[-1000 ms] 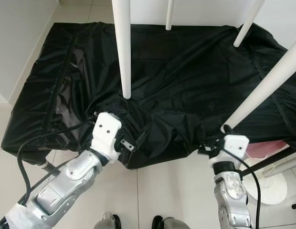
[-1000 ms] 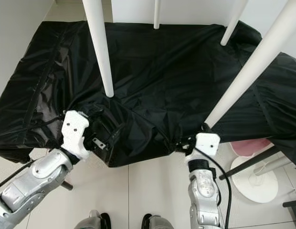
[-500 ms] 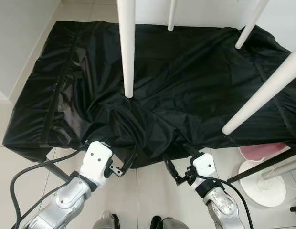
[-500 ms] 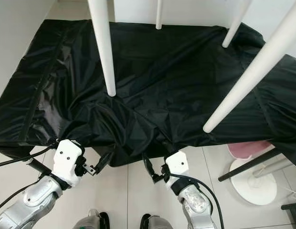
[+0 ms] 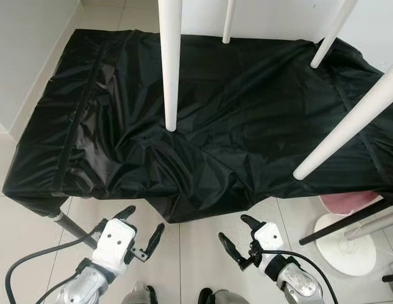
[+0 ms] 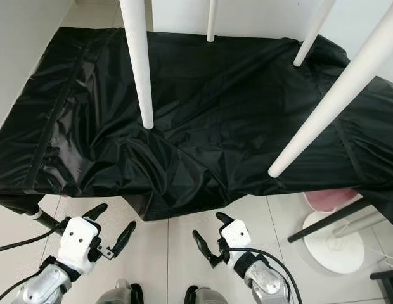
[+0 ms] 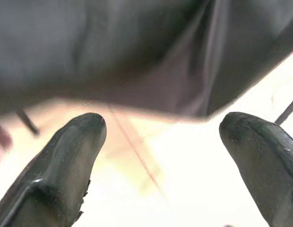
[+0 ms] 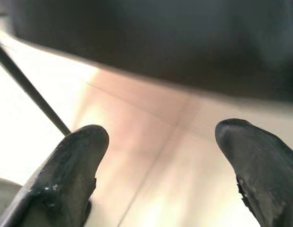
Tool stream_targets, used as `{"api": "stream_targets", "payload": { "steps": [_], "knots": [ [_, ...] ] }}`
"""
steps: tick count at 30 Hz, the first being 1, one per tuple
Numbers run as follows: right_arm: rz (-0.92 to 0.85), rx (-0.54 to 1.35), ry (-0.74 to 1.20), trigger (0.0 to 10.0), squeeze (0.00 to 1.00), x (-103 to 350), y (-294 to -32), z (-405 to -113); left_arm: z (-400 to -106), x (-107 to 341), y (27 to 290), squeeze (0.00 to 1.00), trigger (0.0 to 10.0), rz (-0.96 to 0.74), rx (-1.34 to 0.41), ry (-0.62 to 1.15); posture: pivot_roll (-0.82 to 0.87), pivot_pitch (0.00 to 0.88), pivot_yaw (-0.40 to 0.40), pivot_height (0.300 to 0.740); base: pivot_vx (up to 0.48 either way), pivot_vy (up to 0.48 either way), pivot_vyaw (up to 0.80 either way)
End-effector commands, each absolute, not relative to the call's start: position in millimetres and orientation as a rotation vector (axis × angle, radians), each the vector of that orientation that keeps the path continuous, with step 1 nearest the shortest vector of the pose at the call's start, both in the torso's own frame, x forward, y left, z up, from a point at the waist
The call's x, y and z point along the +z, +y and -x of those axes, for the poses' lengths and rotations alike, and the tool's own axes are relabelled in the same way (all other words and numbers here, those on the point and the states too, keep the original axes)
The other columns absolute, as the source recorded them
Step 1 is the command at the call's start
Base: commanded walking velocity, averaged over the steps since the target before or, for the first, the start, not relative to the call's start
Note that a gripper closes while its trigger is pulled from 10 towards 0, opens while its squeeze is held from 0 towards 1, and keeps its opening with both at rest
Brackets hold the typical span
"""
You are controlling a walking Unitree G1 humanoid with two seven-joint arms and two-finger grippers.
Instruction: Building children table
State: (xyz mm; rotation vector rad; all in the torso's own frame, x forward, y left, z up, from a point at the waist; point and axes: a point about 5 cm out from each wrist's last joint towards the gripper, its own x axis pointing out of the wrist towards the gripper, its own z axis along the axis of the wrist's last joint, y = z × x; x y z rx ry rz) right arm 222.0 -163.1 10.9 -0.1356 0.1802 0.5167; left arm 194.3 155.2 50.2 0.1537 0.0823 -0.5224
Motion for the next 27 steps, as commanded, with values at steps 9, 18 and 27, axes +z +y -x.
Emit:
{"api": "stream_targets", "payload": {
  "steps": [9,18,27],
  "knots": [
    [0.038,0.263,0.524,10.0,0.0,-45.4,-183.7,-206.1,-177.2,-22.9,160.9,0.0,10.0,-0.021,-0.508,0.397,0.09,0.128,-0.076,0.74,0.0,0.0,0.0],
    [0.025,0.139,0.743,10.0,0.0,-69.9,-195.1,-187.9,-183.0,-57.7,168.3,0.0,10.0,0.086,-0.273,0.609,0.08,0.114,-0.074,0.74,0.0,0.0,0.0],
    [-0.04,0.008,0.924,10.0,0.0,-90.3,-190.6,-160.2,-165.4,-90.0,171.4,0.0,10.0,0.137,-0.035,0.949,0.06,0.094,-0.056,0.74,0.0,0.0,0.0]
  ]
}}
